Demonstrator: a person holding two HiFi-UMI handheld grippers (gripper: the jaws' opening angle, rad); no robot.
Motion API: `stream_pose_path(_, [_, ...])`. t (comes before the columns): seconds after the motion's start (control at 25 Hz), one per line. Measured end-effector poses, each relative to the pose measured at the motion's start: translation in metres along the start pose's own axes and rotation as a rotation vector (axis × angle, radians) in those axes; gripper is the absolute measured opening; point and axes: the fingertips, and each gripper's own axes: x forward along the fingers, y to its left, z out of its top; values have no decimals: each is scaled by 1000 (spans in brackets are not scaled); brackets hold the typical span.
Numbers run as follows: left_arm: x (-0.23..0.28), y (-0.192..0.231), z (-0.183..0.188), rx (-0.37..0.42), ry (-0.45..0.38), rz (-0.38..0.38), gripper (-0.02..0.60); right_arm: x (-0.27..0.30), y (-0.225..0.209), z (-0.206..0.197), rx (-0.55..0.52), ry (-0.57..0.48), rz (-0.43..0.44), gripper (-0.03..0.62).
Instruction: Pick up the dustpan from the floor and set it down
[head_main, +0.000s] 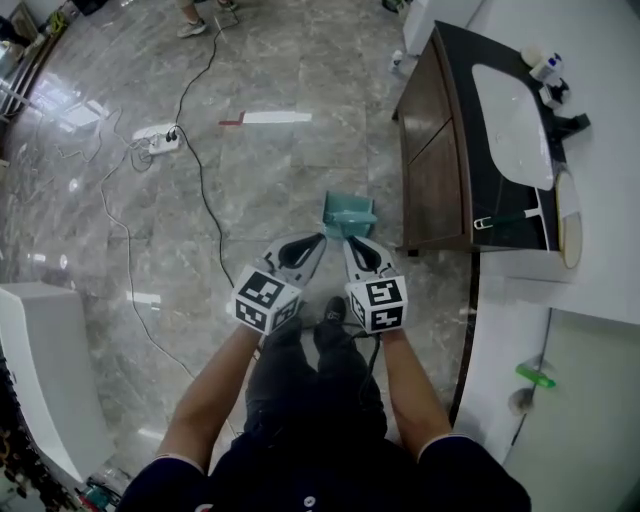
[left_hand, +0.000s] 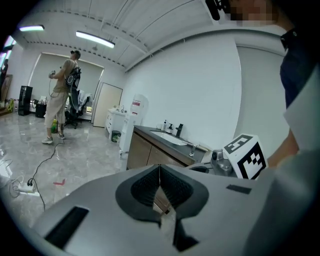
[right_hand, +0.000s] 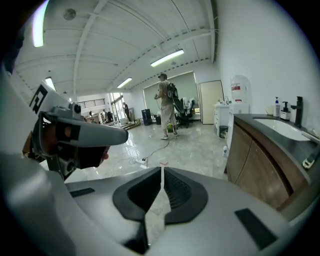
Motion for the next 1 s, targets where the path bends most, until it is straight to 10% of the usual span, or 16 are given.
stream_pose_path(0.4, [22,38,-53,-59,83,-43,14,72,-19,-70,67,135,-118,20])
stream_pose_path(0.6, [23,55,-67,-78,105,-57,14,108,-30,-95,107,163,-183,224])
stream_pose_path(1.0, [13,77,-83,-105,135,-63,14,148,-46,-93,87,128,-288,230])
